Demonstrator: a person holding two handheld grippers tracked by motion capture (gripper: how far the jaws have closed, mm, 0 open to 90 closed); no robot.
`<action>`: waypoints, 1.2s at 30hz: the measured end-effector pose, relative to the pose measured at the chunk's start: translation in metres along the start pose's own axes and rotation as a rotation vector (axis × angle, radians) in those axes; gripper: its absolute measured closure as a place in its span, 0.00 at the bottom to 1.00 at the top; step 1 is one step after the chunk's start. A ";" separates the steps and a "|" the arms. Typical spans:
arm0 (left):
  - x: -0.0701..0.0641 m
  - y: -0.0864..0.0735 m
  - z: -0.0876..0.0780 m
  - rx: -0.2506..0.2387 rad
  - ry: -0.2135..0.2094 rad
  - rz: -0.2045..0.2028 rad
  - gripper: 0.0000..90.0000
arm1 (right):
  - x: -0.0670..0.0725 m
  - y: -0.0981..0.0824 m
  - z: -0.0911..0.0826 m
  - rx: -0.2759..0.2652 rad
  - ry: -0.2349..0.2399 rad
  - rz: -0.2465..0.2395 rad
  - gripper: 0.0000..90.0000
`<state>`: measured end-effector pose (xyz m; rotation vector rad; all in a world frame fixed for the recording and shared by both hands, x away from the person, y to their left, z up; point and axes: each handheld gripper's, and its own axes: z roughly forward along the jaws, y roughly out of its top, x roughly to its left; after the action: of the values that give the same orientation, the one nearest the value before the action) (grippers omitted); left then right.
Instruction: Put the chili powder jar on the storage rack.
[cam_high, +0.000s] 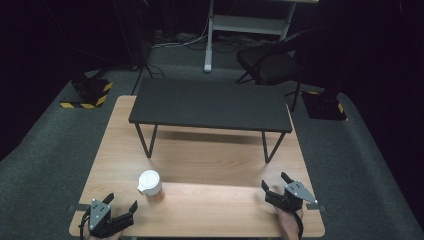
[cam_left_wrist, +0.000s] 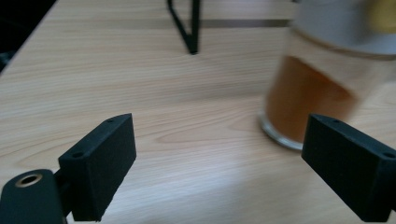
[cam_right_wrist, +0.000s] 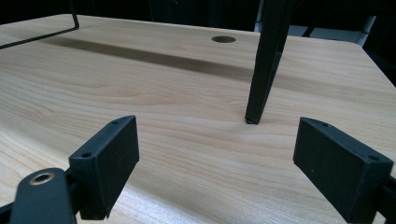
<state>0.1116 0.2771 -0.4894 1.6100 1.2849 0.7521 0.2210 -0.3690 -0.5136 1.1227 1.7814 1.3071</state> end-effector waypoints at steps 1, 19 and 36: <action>-0.002 0.001 0.001 -0.002 -0.012 0.004 0.11 | 0.000 0.000 0.000 0.000 0.001 0.001 0.16; -0.038 0.011 0.053 -0.079 -0.069 0.037 0.15 | -0.001 -0.001 -0.001 -0.002 0.003 0.003 0.16; -0.042 0.008 0.074 -0.094 -0.063 0.067 0.26 | -0.002 -0.003 -0.002 -0.019 0.001 0.018 0.16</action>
<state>0.1682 0.2160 -0.5084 1.5948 1.1396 0.7847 0.2194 -0.3722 -0.5160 1.1300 1.7595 1.3327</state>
